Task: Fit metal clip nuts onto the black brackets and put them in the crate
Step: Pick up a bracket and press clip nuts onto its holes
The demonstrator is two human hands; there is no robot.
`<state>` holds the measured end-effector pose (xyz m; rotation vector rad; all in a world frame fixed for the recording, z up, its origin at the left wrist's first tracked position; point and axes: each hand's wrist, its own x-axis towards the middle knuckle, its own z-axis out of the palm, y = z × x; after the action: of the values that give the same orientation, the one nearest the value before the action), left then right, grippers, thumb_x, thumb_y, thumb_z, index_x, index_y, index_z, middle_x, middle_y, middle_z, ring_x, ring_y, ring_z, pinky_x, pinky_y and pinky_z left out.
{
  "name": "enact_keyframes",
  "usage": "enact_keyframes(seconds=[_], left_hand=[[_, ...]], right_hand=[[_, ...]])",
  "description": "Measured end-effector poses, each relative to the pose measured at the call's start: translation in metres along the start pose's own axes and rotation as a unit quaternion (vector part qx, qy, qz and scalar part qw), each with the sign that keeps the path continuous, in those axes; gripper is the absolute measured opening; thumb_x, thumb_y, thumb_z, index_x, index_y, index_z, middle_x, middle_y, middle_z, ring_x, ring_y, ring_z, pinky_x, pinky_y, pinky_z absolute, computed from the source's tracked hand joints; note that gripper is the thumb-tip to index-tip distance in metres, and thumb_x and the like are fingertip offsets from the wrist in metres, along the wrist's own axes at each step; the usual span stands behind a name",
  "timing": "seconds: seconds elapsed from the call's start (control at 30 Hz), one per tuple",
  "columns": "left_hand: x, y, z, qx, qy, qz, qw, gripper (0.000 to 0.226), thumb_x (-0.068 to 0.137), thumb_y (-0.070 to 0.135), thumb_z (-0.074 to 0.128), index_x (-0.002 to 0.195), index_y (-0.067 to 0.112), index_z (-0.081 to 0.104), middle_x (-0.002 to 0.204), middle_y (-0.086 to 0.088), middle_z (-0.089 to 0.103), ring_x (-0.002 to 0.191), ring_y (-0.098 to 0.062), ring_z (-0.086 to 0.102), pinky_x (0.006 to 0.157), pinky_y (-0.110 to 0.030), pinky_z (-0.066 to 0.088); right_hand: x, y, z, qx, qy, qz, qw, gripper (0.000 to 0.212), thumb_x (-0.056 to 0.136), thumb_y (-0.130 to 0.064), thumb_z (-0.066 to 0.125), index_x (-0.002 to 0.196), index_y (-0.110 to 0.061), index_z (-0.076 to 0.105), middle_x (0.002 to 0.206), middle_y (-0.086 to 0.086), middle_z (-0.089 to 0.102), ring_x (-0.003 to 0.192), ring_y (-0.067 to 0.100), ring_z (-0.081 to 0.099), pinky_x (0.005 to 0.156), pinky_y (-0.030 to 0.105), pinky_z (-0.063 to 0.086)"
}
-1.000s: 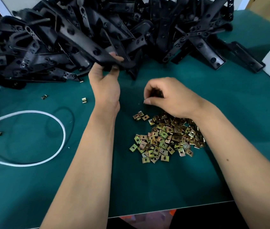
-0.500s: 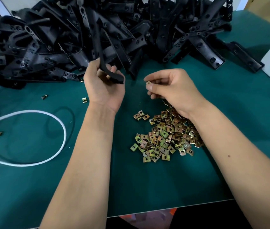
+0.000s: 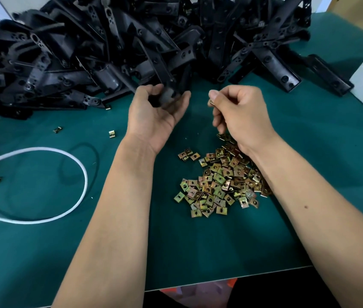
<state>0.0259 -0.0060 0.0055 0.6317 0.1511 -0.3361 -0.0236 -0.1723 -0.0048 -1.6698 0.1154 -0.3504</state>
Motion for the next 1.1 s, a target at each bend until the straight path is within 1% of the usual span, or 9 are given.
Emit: enact_keyframes(seconds=[0.03,0.1,0.17,0.23,0.4,0.5,0.7,0.83,1.1], left_hand=[[0.001,-0.001,0.001,0.023,0.000,0.008,1.000,0.010,0.106,0.011,0.048,0.108,0.003,0.054,0.109,-0.032,0.067,0.090,-0.047,0.073,0.071,-0.042,0.063],[0.002,-0.006,0.001,0.069,0.002,0.029,0.997,0.022,0.107,0.006,0.046,0.127,-0.002,0.051,0.111,-0.035,0.069,0.092,-0.045,0.074,0.069,-0.038,0.062],[0.004,-0.009,-0.002,0.113,0.023,0.070,0.991,0.028,0.108,0.008,0.047,0.131,-0.008,0.050,0.110,-0.031,0.072,0.096,-0.043,0.074,0.071,-0.037,0.062],[0.005,-0.011,-0.002,0.150,0.053,0.109,0.981,0.029,0.108,0.015,0.052,0.124,-0.008,0.056,0.102,-0.022,0.076,0.091,-0.037,0.076,0.069,-0.033,0.062],[0.007,-0.016,0.000,0.189,0.133,0.150,0.961,0.026,0.101,0.034,0.065,0.102,0.008,0.062,0.078,-0.003,0.077,0.064,-0.020,0.074,0.047,-0.023,0.050],[0.008,-0.019,-0.001,0.220,0.144,0.151,0.953,0.034,0.100,0.042,0.063,0.103,0.008,0.059,0.074,0.000,0.070,0.050,-0.015,0.061,0.041,-0.022,0.040],[0.007,-0.023,-0.001,0.240,0.146,0.154,0.947,0.035,0.099,0.048,0.063,0.099,0.013,0.061,0.069,0.005,0.066,0.050,-0.011,0.056,0.043,-0.022,0.043],[0.005,-0.025,0.000,0.258,0.111,0.159,0.947,0.032,0.101,0.045,0.061,0.086,0.016,0.058,0.061,0.007,0.064,0.046,-0.009,0.055,0.042,-0.021,0.042],[0.004,-0.026,0.001,0.268,0.109,0.148,0.946,0.032,0.100,0.048,0.061,0.091,0.017,0.059,0.066,0.005,0.066,0.049,-0.010,0.057,0.045,-0.023,0.045]], right_hand=[[0.000,0.000,0.001,0.005,0.008,0.000,1.000,0.025,0.102,-0.015,0.062,0.082,-0.001,0.066,0.062,0.003,0.059,0.049,0.015,0.058,0.040,0.025,0.043],[0.000,-0.001,0.001,0.044,0.022,0.002,0.999,0.024,0.104,-0.013,0.059,0.084,-0.001,0.066,0.066,0.005,0.061,0.054,0.017,0.064,0.045,0.026,0.049],[0.001,-0.004,-0.002,0.100,0.028,0.006,0.995,0.022,0.106,-0.012,0.056,0.089,-0.001,0.066,0.070,0.006,0.065,0.060,0.019,0.069,0.051,0.025,0.053],[0.003,-0.006,-0.006,0.131,0.037,0.007,0.991,0.016,0.105,-0.009,0.057,0.096,0.000,0.067,0.071,0.005,0.067,0.062,0.020,0.070,0.055,0.025,0.055],[0.002,-0.003,-0.004,0.129,0.018,0.021,0.991,0.001,0.098,-0.002,0.066,0.098,-0.002,0.067,0.073,0.010,0.071,0.063,0.021,0.071,0.056,0.025,0.054],[-0.002,-0.001,0.005,0.121,-0.047,0.037,0.991,0.015,0.096,0.003,0.065,0.106,-0.003,0.073,0.080,0.011,0.071,0.069,0.020,0.072,0.062,0.023,0.055],[-0.006,-0.003,0.011,0.137,-0.105,0.040,0.984,0.025,0.096,0.006,0.063,0.117,-0.005,0.072,0.081,0.007,0.072,0.071,0.020,0.070,0.063,0.023,0.054],[-0.008,-0.003,0.015,0.136,-0.089,0.031,0.986,0.013,0.094,0.006,0.067,0.107,0.005,0.069,0.078,0.011,0.071,0.068,0.022,0.072,0.061,0.023,0.055],[-0.007,-0.002,0.015,0.159,-0.086,0.036,0.983,0.012,0.093,0.005,0.068,0.105,0.008,0.069,0.076,0.011,0.071,0.067,0.022,0.071,0.060,0.023,0.055]])
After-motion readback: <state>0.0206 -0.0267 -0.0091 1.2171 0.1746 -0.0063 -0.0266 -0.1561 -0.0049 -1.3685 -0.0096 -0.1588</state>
